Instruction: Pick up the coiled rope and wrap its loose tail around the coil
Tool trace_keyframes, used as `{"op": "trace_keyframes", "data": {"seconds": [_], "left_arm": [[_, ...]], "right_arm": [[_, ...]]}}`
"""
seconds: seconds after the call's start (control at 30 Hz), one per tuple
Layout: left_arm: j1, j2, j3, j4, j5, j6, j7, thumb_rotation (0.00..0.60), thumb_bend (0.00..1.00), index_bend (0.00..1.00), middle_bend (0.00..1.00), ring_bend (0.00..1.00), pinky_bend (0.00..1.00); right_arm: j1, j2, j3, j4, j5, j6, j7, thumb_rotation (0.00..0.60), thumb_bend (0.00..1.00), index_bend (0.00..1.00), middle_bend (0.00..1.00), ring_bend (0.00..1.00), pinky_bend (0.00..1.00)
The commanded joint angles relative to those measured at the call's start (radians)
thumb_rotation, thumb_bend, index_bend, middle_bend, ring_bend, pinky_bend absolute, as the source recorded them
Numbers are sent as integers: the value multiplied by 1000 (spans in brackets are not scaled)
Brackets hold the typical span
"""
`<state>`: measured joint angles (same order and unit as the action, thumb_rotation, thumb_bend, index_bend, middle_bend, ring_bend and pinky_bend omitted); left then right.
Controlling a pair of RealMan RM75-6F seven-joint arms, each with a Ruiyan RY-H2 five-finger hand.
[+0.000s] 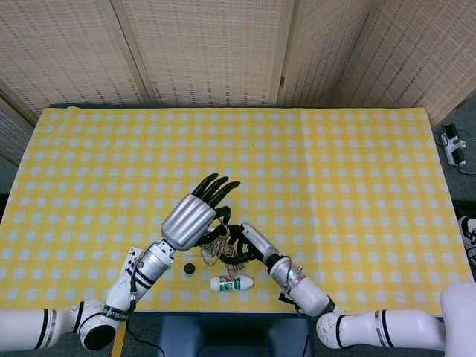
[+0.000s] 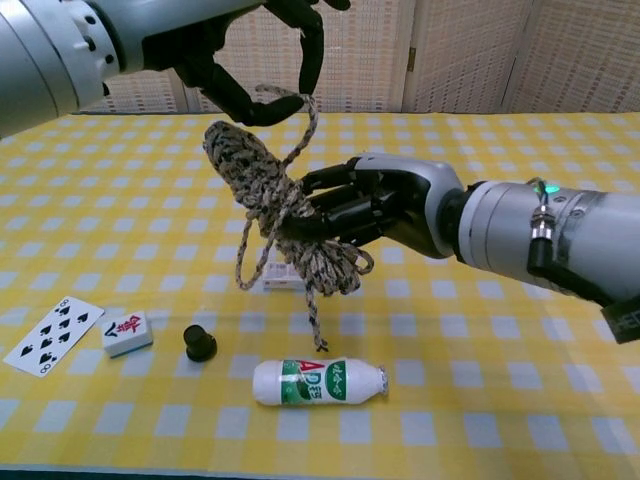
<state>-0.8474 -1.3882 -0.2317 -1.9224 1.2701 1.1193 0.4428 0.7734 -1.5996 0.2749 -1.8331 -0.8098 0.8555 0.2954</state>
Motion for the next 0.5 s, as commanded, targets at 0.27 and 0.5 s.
{"op": "trace_keyframes", "data": {"seconds": [0.27,0.5], "left_arm": [[77,16,74,6,145,66,-134,600,497,620,112,25,0],[128,24,109,50,203,108,-228,600,497,633,112,35,0]], "right_arm": [[-80,-148,130,73,22,212,100,600,684,805,688,782,685],[-148,-147,194,94,-69,227,249,600,691,814,694,786,685]]}}
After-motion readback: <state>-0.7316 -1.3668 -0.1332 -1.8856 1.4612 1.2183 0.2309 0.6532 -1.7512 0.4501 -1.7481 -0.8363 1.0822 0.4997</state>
